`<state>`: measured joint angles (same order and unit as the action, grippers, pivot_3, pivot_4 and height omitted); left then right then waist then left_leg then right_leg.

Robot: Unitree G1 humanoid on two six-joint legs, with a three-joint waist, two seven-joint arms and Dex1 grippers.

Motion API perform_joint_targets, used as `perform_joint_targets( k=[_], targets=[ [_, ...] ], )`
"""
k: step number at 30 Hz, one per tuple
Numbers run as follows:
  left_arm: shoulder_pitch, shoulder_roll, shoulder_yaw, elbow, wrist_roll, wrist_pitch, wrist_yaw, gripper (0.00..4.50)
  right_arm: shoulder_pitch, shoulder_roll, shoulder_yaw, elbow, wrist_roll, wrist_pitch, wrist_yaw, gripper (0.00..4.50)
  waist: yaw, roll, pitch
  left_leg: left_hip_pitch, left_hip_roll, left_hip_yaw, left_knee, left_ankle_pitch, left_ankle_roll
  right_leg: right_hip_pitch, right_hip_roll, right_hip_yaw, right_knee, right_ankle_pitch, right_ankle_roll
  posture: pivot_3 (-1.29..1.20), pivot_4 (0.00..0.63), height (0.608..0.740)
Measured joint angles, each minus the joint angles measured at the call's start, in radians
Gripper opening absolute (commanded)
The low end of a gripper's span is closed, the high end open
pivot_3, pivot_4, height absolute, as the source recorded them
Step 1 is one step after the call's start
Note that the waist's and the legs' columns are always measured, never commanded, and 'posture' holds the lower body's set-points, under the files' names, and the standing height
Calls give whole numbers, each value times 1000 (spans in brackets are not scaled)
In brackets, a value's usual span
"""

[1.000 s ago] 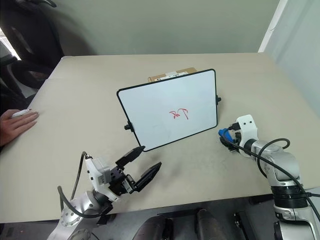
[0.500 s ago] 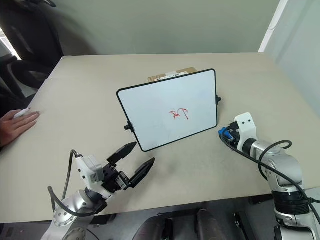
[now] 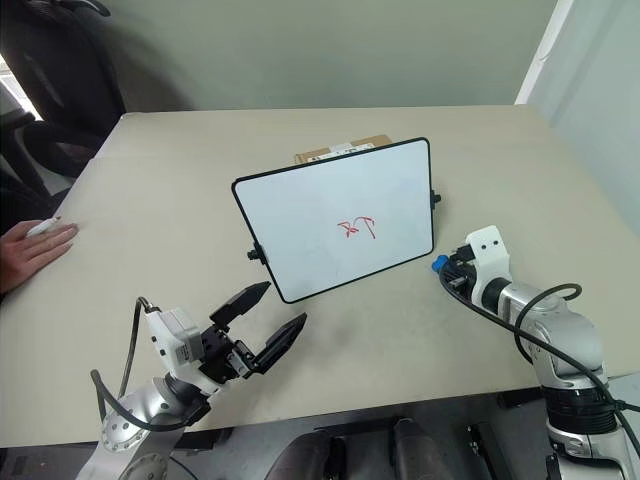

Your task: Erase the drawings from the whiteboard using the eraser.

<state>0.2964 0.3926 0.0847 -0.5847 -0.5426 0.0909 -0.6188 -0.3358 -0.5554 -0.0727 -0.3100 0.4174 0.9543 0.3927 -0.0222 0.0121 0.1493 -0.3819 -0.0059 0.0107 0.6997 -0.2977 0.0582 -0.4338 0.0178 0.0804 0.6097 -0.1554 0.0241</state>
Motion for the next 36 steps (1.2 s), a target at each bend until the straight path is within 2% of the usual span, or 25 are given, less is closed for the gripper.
perform_joint_targets(
  k=[13, 18, 25, 29, 32, 35, 36],
  targets=[
    [6, 3, 5, -5, -7, 1, 10, 4500, -129, 122, 15, -162, 83, -9, 8, 1434, -1, 0, 0, 0, 0, 0, 1, 0, 0, -2, 0, 0, -1, 0, 0, 0, 150, 740],
    [3, 9, 17, -5, -16, 1, 10, 4500, -173, 165, 57, -150, 85, -38, 8, 1434, 0, 0, 0, 0, 0, 0, 0, 0, -1, -2, 0, 0, -1, 0, 0, 0, 150, 740],
    [-1, 13, 18, -5, -20, 3, 8, 4500, -212, 205, 105, -27, 41, -100, 8, 1434, 0, 0, 0, 0, 0, 0, 0, 0, -1, -3, 0, 0, -1, 0, 0, 0, 150, 740],
    [-1, 15, 17, -5, -19, 4, 8, 4500, -218, 205, 127, 2, 14, -128, 9, 1434, 0, 0, 0, 0, 0, 0, 0, 0, -1, -3, 0, 0, -1, -1, 0, 0, 150, 740],
    [2, 15, 15, -6, -18, 4, 10, 4500, -183, 160, 126, -22, 12, -128, 22, 1434, 4, 0, 0, 0, 0, 0, 0, 0, -1, -2, 0, 0, -1, -1, 0, 0, 150, 740],
    [5, 15, 11, -8, -18, 5, 10, 4500, -126, 94, 86, -82, 37, -94, 48, 2021, 7, 0, 0, -1, -1, 0, 1, 0, 0, -2, -1, 0, -2, -1, 0, 0, 150, 740],
    [6, 14, 9, -8, -18, 5, 10, 4500, -112, 72, 69, -108, 52, -79, 56, 2353, 6, 0, 0, -1, -1, 1, 1, 0, 0, -1, -1, 0, -2, -2, 0, 0, 150, 740]
  ],
)
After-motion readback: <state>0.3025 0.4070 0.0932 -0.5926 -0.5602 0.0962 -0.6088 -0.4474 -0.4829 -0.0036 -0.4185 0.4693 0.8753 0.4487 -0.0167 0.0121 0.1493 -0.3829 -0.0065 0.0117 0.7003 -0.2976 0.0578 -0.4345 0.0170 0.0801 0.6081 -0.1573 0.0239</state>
